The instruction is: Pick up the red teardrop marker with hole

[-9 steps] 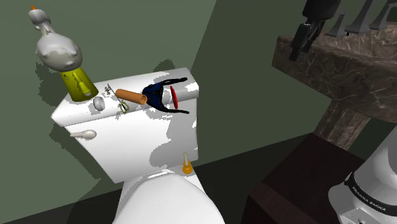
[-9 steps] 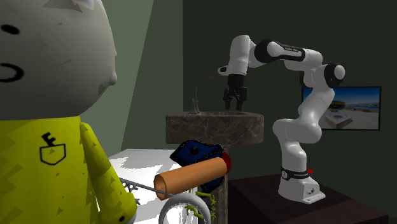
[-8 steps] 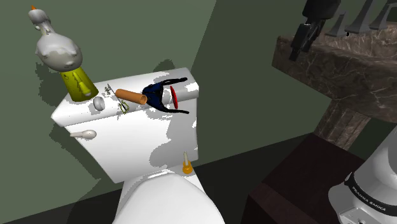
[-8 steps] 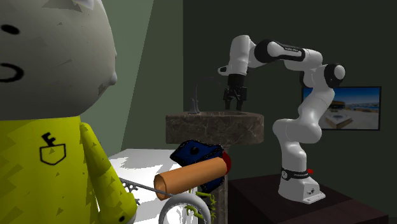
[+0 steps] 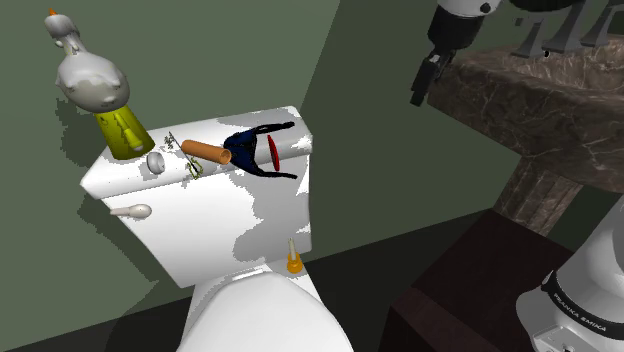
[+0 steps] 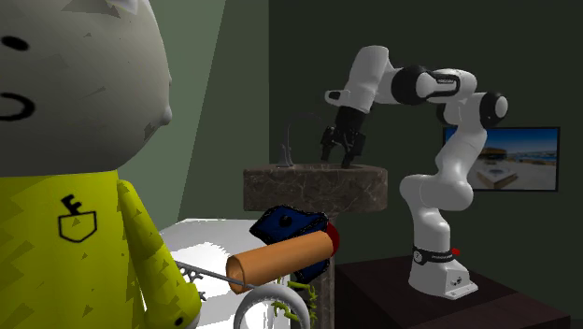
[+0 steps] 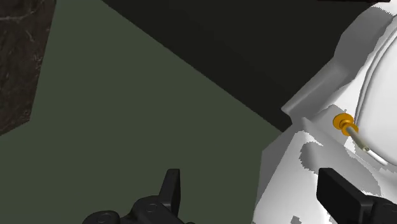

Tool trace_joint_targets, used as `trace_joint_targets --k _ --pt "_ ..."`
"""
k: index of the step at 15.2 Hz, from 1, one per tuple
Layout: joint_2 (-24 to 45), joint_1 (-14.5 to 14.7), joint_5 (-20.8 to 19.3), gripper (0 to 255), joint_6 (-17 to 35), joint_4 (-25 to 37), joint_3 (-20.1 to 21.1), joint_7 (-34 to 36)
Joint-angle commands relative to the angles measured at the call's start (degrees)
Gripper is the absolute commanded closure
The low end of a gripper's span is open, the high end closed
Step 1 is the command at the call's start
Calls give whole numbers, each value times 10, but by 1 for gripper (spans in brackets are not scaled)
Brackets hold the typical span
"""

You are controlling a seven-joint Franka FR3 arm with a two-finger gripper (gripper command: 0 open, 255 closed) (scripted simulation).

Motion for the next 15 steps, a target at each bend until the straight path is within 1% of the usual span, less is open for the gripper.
trace_joint_targets --k 1,5,8,10,12,15 --pt "16 4 -19 0 49 -5 34 18" --pt "51 -2 -71 0 132 -9 101 58" --pt "81 -19 -124 0 188 -6 158 99" --pt "102 -37 -168 0 222 -1 201 133" --pt "123 -63 -219 0 251 7 248 172" --pt "157 -114 -310 0 284 26 328 241"
